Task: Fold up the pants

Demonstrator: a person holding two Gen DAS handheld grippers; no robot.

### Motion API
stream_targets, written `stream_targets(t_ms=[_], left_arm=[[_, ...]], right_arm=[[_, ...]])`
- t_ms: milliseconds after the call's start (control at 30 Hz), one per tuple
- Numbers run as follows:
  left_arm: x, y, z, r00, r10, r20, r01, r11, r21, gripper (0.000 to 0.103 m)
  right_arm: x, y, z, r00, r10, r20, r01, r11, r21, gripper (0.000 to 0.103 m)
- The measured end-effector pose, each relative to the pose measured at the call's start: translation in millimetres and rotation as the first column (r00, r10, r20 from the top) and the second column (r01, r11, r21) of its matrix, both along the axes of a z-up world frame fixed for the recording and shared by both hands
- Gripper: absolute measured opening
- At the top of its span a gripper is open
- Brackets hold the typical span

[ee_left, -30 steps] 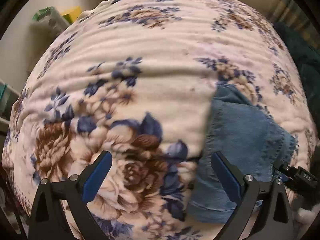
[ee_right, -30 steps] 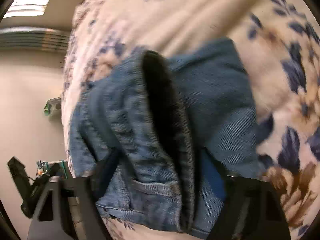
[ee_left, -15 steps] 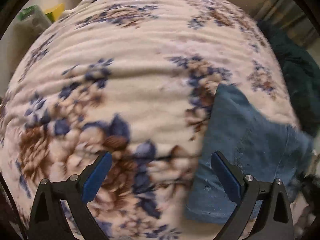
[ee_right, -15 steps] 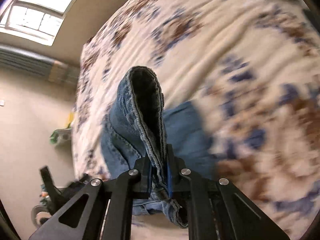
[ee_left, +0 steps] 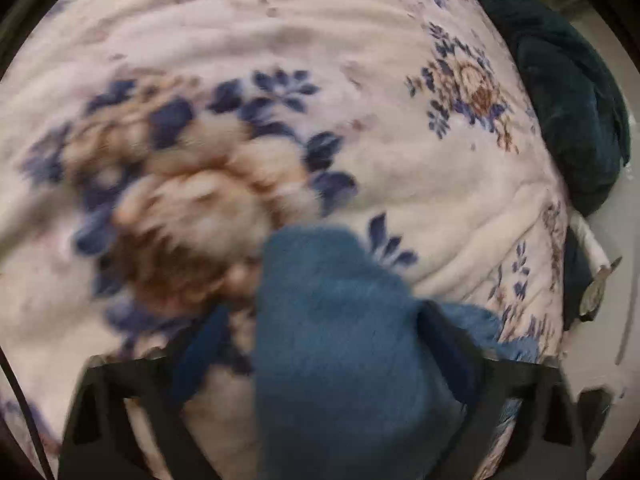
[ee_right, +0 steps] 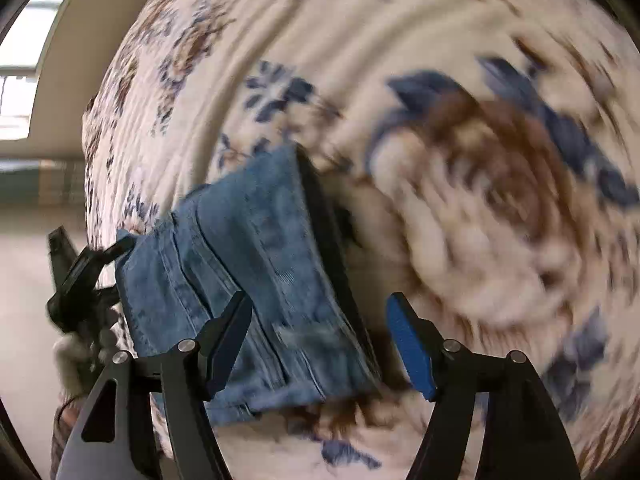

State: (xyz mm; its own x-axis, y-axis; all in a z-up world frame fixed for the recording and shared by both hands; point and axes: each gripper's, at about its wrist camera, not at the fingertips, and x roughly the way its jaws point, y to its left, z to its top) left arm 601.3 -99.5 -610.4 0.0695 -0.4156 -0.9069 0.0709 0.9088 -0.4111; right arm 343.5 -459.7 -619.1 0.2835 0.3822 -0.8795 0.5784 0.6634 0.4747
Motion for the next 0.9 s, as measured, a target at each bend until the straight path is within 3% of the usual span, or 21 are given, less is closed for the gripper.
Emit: stream_targets(t_ms=[33, 133, 233, 300, 333, 367, 433, 500, 567, 633, 700, 733, 767, 800, 900], left_arm=[[2, 0, -2, 1.0, 0.007, -0.001, -0.007, 1.0, -0.013, 0.051], [2, 8, -8, 0.999, 0.038, -0.01, -0.038, 0.998, -0.05, 0.044], [2, 19, -12, 0.998, 0.06, -0.022, -0.062, 0.994, -0.091, 0.04], [2, 24, -14, 0.997, 0.067, -0.028, -0.069, 0.992, -0.102, 0.039], [3, 26, -15, 0.997, 0.069, -0.032, -0.073, 0.992, -0.107, 0.038], [5, 30, -17, 0.996, 0.076, -0.04, -0.08, 0.99, -0.115, 0.037], [5, 33, -21, 0.996, 0.077, -0.043, -0.082, 0.99, -0.117, 0.036], [5, 33, -22, 0.997, 0.074, -0.037, -0.078, 0.99, -0.115, 0.036], [4, 33, -21, 0.995, 0.085, -0.044, -0.09, 0.988, -0.122, 0.04], [3, 37, -16, 0.991, 0.11, -0.071, -0.12, 0.981, -0.154, 0.042], [-2, 44, 0, 0.989, 0.129, -0.079, -0.141, 0.976, -0.165, 0.049], [-7, 47, 10, 0.989, 0.133, -0.058, -0.14, 0.978, -0.153, 0.059], [-12, 49, 21, 0.991, 0.133, -0.031, -0.136, 0.978, -0.156, 0.069], [-19, 52, 32, 0.991, 0.131, 0.0, -0.129, 0.978, -0.161, 0.072], [-36, 53, 52, 0.991, 0.114, 0.066, -0.104, 0.985, -0.139, 0.073]], right_arm=[[-12, 2, -8, 0.999, -0.037, -0.029, 0.038, 0.998, 0.041, 0.072], [-39, 7, -41, 0.986, -0.14, -0.092, 0.155, 0.972, 0.175, 0.072], [-61, 20, -85, 0.957, -0.271, -0.101, 0.289, 0.874, 0.391, 0.072], [-63, 29, -101, 0.939, -0.336, -0.072, 0.326, 0.806, 0.494, 0.06], [-61, 33, -103, 0.935, -0.349, -0.066, 0.335, 0.804, 0.49, 0.046], [-60, 34, -100, 0.932, -0.359, -0.057, 0.343, 0.819, 0.46, 0.036], [-57, 29, -72, 0.93, -0.364, 0.043, 0.325, 0.874, 0.361, 0.03], [-48, 31, -45, 0.942, -0.308, 0.13, 0.267, 0.928, 0.261, 0.029], [-38, 34, -43, 0.962, -0.245, 0.118, 0.217, 0.953, 0.212, 0.03], [-30, 38, -61, 0.99, -0.141, 0.027, 0.134, 0.972, 0.196, 0.039], [-26, 39, -78, 0.992, -0.124, -0.038, 0.129, 0.959, 0.251, 0.048], [-28, 34, -75, 0.991, -0.128, -0.046, 0.136, 0.953, 0.271, 0.054], [-29, 30, -66, 0.992, -0.122, -0.038, 0.128, 0.962, 0.242, 0.063], [-29, 26, -54, 0.994, -0.111, -0.02, 0.113, 0.975, 0.191, 0.067], [-13, 19, -20, 0.994, -0.071, 0.08, 0.063, 0.993, 0.099, 0.071]])
